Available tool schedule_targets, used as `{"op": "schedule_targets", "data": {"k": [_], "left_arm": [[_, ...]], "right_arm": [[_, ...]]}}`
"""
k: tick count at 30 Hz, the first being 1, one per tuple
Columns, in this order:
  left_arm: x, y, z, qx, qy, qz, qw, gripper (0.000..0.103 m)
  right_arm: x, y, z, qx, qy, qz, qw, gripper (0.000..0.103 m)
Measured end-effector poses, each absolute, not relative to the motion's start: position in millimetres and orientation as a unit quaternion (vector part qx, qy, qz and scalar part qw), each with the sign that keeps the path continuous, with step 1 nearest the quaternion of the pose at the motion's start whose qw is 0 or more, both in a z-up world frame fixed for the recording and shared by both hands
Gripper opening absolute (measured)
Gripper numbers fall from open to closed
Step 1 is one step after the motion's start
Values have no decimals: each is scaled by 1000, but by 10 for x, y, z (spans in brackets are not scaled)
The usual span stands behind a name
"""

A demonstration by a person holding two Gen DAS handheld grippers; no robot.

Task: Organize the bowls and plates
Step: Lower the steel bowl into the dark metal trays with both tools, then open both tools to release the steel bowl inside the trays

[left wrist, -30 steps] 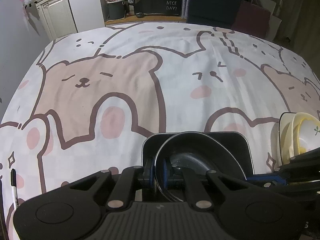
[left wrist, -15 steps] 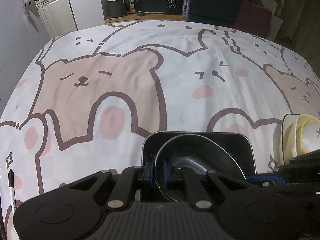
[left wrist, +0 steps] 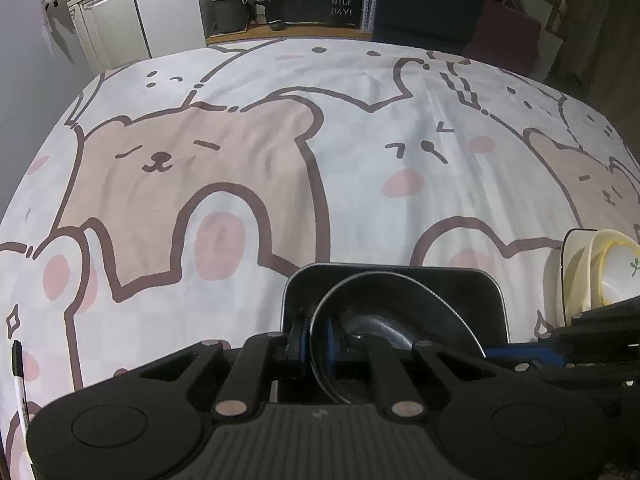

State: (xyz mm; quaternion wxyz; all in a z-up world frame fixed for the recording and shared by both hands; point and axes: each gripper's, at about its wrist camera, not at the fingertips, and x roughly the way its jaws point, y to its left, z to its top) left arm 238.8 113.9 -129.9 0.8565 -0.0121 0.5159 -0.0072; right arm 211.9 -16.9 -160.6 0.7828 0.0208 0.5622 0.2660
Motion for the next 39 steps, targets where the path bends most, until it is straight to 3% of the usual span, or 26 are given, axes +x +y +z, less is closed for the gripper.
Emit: {"op": "schedule_targets", "data": {"k": [15, 21, 32, 36, 39], "left_arm": [[2360, 1172, -1220, -18, 506, -10, 862, 19], [2326, 1171, -1164, -21, 499, -18, 866, 27], [2216, 1261, -955, -32, 470, -19, 882, 43], [2185, 1340, -908, -42, 465, -19, 884, 55], [2169, 1394, -911, -45, 468, -19, 882, 56]], "right_arm": [[2089, -170, -1567, 19, 555, 265, 788, 18], [2046, -180, -1510, 18, 546, 268, 794, 30], [1974, -277, -1289, 33, 523, 271, 808, 39], [1979, -355, -1201, 50, 511, 261, 818, 51], [1994, -433, -1192, 67, 508, 237, 825, 63]]}}
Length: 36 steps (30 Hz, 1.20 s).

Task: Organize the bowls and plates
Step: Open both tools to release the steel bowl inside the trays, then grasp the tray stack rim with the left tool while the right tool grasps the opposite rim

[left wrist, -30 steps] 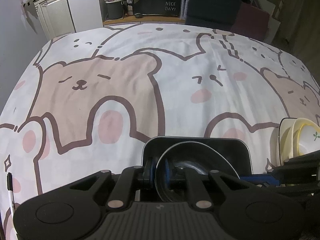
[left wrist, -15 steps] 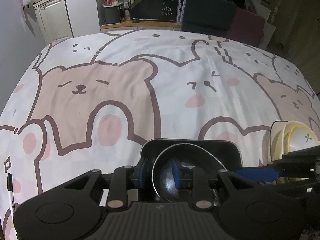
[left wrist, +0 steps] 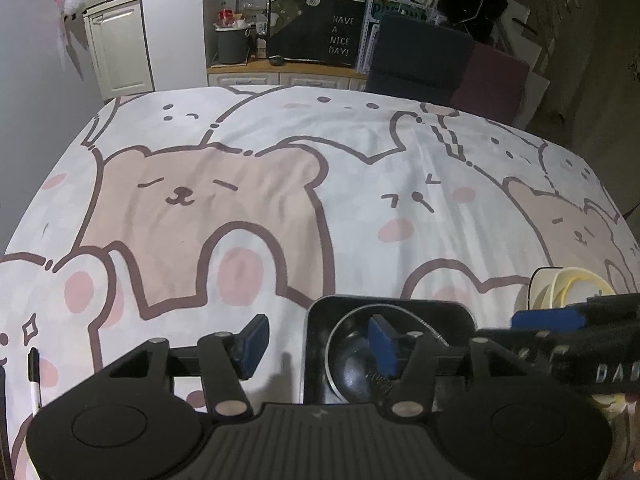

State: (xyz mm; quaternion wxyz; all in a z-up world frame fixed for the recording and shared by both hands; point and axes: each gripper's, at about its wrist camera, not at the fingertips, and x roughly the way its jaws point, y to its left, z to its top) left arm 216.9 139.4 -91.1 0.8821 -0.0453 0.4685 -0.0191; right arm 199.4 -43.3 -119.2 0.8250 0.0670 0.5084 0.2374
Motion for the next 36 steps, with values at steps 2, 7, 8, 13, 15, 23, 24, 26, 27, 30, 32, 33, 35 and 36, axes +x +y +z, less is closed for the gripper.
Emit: {"op": "schedule_targets", "data": {"k": [2, 7, 8, 13, 15, 23, 24, 26, 27, 30, 32, 33, 35, 36], "left_arm": [[2157, 1435, -925, -47, 474, -19, 879, 56], [2125, 1512, -938, -53, 481, -30, 874, 48], [2122, 1521, -939, -54, 483, -34, 873, 35], [2126, 1513, -985, -48, 496, -42, 866, 13], [2136, 1491, -1012, -42, 502, -44, 863, 13], [2195, 1495, -1157, -27, 527, -38, 849, 12], [2203, 1496, -1175, -28, 529, -39, 847, 12], [2224, 1480, -1203, -24, 533, -38, 845, 12], [2237, 1469, -1219, -21, 535, -39, 844, 12], [2278, 1441, -1260, -16, 539, -43, 841, 12], [2308, 1426, -1293, -13, 542, -46, 839, 12], [2322, 1422, -1313, -11, 544, -46, 838, 12], [2347, 1414, -1348, -8, 548, -45, 835, 12], [2356, 1416, -1365, -7, 550, -44, 834, 12]], "right_arm": [[2015, -476, -1209, 74, 513, 223, 826, 64], [2069, -558, -1322, 98, 540, 204, 811, 48], [2083, -574, -1352, 104, 548, 201, 805, 44], [2099, -578, -1441, 108, 567, 188, 795, 29], [2093, -566, -1455, 108, 569, 189, 793, 29], [2121, -508, -1530, 94, 584, 180, 786, 27], [2130, -503, -1540, 94, 584, 182, 785, 26], [2145, -500, -1562, 100, 588, 191, 780, 22], [2149, -494, -1572, 101, 589, 193, 778, 19], [2149, -461, -1593, 97, 593, 196, 775, 13], [2145, -437, -1605, 100, 595, 195, 773, 12], [2149, -423, -1611, 97, 594, 194, 774, 11], [2149, -406, -1614, 93, 594, 189, 776, 10], [2150, -404, -1615, 93, 594, 188, 777, 10]]}}
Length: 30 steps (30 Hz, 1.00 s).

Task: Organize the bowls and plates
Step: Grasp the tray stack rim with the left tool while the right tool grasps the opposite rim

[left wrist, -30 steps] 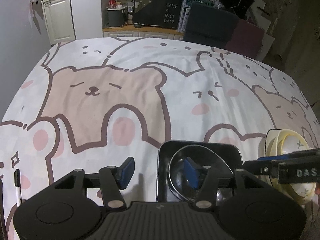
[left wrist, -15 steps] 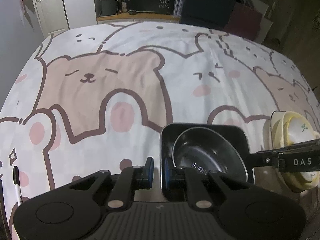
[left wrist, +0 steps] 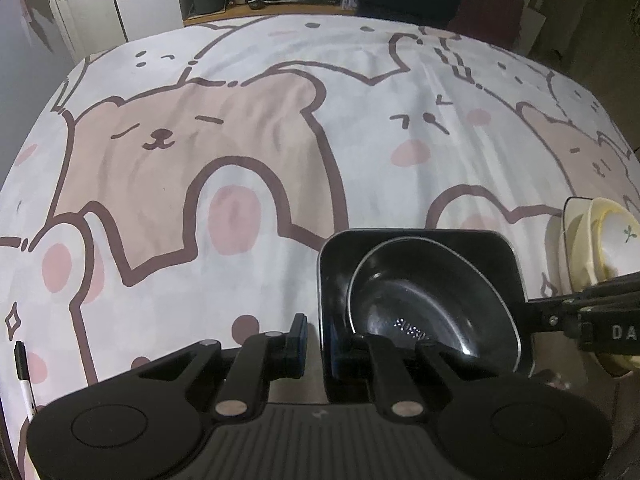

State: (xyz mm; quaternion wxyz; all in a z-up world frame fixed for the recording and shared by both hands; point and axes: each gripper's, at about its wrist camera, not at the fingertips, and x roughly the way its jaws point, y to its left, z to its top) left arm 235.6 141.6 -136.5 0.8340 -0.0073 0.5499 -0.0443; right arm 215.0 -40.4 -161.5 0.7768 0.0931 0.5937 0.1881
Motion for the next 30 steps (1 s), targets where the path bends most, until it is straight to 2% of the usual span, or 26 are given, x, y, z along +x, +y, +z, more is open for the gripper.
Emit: {"op": "schedule_targets", "data": {"k": [10, 23, 30], "left_arm": [[2373, 1415, -1380, -15, 552, -53, 832, 6], [2344, 1490, -1351, -53, 547, -61, 833, 6], [2288, 1498, -1152, -64, 515, -52, 853, 6]], "right_arm": [[2233, -404, -1615, 93, 582, 183, 787, 7], [2249, -350, -1637, 78, 580, 180, 791, 6], [2231, -358, -1495, 72, 554, 192, 807, 6]]}}
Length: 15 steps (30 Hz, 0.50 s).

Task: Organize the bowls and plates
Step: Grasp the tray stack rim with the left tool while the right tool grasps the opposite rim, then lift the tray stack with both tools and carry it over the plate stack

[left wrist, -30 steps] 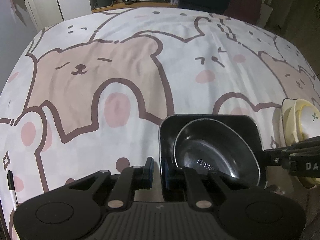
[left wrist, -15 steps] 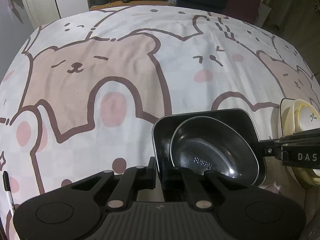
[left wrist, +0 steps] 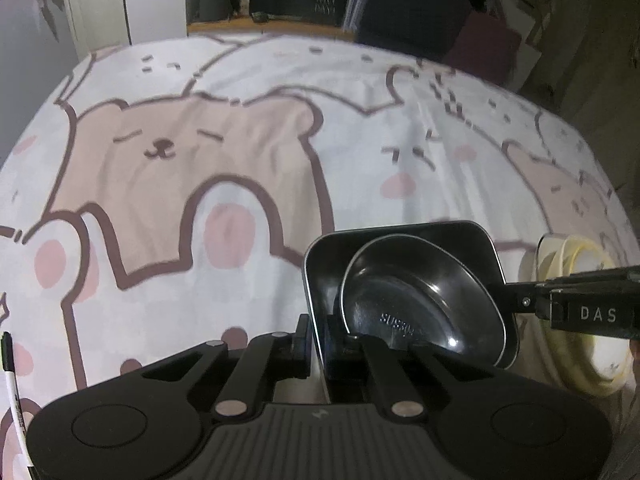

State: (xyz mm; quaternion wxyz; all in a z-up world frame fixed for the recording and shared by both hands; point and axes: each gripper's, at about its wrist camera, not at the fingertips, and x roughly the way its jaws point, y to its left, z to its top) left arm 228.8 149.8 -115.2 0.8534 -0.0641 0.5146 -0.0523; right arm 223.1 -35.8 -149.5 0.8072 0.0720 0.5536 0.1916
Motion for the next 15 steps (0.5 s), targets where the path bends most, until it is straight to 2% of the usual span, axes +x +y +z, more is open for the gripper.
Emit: {"op": "schedule_targets", "data": {"k": [15], "left_arm": [[2348, 965, -562, -79, 444, -67, 890, 6]], "right_arm": [[2176, -929, -843, 103, 468, 187, 858, 4]]}}
